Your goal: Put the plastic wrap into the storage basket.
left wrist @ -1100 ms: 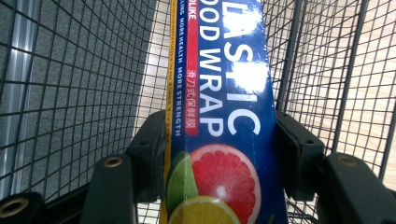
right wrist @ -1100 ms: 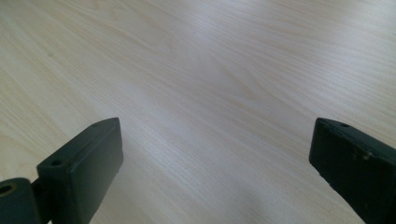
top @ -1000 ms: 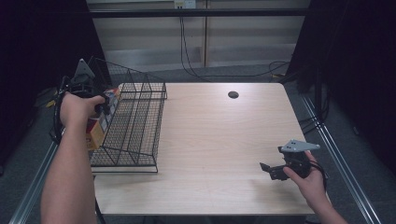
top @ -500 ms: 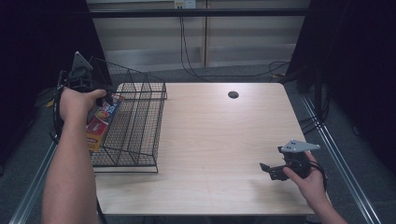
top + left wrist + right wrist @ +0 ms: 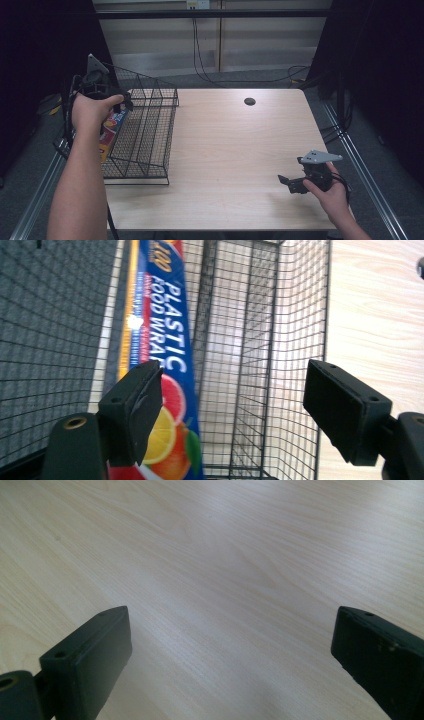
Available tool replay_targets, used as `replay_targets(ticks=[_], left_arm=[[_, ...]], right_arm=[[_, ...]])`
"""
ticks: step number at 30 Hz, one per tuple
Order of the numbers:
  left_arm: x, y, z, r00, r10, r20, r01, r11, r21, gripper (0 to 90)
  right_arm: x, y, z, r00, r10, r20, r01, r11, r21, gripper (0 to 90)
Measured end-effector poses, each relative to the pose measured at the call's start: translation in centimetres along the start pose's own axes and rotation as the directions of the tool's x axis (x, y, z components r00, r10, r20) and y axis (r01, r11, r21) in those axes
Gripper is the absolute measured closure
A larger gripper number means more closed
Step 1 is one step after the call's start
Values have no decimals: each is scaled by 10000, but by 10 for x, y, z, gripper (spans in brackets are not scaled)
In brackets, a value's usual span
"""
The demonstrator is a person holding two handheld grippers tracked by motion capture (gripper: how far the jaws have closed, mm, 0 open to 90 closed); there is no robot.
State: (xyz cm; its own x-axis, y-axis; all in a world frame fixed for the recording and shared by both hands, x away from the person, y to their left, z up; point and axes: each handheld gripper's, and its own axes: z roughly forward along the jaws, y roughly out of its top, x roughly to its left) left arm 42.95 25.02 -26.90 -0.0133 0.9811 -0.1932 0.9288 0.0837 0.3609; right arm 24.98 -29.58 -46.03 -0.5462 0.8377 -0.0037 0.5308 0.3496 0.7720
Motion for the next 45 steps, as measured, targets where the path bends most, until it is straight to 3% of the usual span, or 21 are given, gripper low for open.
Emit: replay_targets(ticks=[8,16,19,30,45], left_arm=[[-18,-7,3,9972,369,649,-365,9993,-67,212],[-38,-14,10,9915,836,992,-840,9965,-3,206],[-44,-17,13,9854,1044,1345,-1057,9944,27,203],[-62,-28,25,9724,1497,1788,-1524,9883,17,196],[-82,-46,38,9425,2322,2404,-2344,9719,-199,188]], right_arm=[[1,0,0,10000,-43,-5,43,10000,-44,28],[2,0,-1,10000,-28,-45,28,10000,-31,27],[3,1,0,10000,-38,-84,38,10000,-23,27],[4,0,0,9999,-116,-74,116,9999,-47,27],[5,1,0,9999,-82,-113,83,10000,4,26]])
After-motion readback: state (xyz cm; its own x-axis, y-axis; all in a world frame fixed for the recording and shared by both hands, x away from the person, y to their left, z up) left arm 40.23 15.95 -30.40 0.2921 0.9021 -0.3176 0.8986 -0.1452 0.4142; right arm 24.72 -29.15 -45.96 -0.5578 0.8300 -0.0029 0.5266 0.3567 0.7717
